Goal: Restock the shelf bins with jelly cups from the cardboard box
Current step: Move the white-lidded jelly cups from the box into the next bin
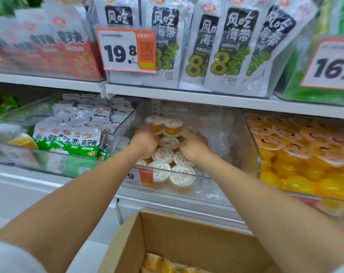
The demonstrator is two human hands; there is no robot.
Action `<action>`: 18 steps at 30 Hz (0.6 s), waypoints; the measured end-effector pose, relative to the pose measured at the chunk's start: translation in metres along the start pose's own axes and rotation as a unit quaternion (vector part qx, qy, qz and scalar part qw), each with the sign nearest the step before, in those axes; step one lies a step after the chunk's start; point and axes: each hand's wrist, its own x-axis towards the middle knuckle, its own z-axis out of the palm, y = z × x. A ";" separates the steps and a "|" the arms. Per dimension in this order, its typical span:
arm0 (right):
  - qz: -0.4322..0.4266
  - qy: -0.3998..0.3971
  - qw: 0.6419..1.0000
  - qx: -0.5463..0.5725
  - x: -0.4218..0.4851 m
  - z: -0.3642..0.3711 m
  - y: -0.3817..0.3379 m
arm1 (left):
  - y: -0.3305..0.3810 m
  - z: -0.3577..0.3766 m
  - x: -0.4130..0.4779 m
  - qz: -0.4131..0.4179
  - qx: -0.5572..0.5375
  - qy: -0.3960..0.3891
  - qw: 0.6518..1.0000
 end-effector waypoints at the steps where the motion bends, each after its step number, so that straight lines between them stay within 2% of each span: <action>1: -0.019 0.016 1.000 0.005 -0.013 -0.007 -0.001 | 0.005 -0.003 -0.014 0.015 -0.003 0.018 1.000; 6: -0.138 0.157 0.978 -0.023 -0.100 -0.035 -0.002 | 0.039 -0.010 -0.108 0.095 -0.056 0.100 0.989; 9: -0.158 0.167 0.973 -0.004 -0.158 -0.022 0.010 | 0.045 0.007 -0.168 0.134 -0.066 0.107 0.983; 11: -0.145 0.117 0.982 0.002 -0.189 -0.001 0.029 | 0.033 0.029 -0.197 0.111 -0.056 0.053 0.991; 14: -0.074 -0.057 0.995 -0.026 -0.226 0.044 0.072 | -0.005 0.075 -0.223 0.056 0.001 -0.091 0.994; 16: -0.009 -0.177 0.984 -0.019 -0.246 0.078 0.106 | -0.036 0.108 -0.232 -0.002 0.039 -0.177 0.983; 18: 0.065 -0.261 0.963 -0.015 -0.260 0.109 0.136 | -0.066 0.139 -0.235 -0.053 0.087 -0.236 0.967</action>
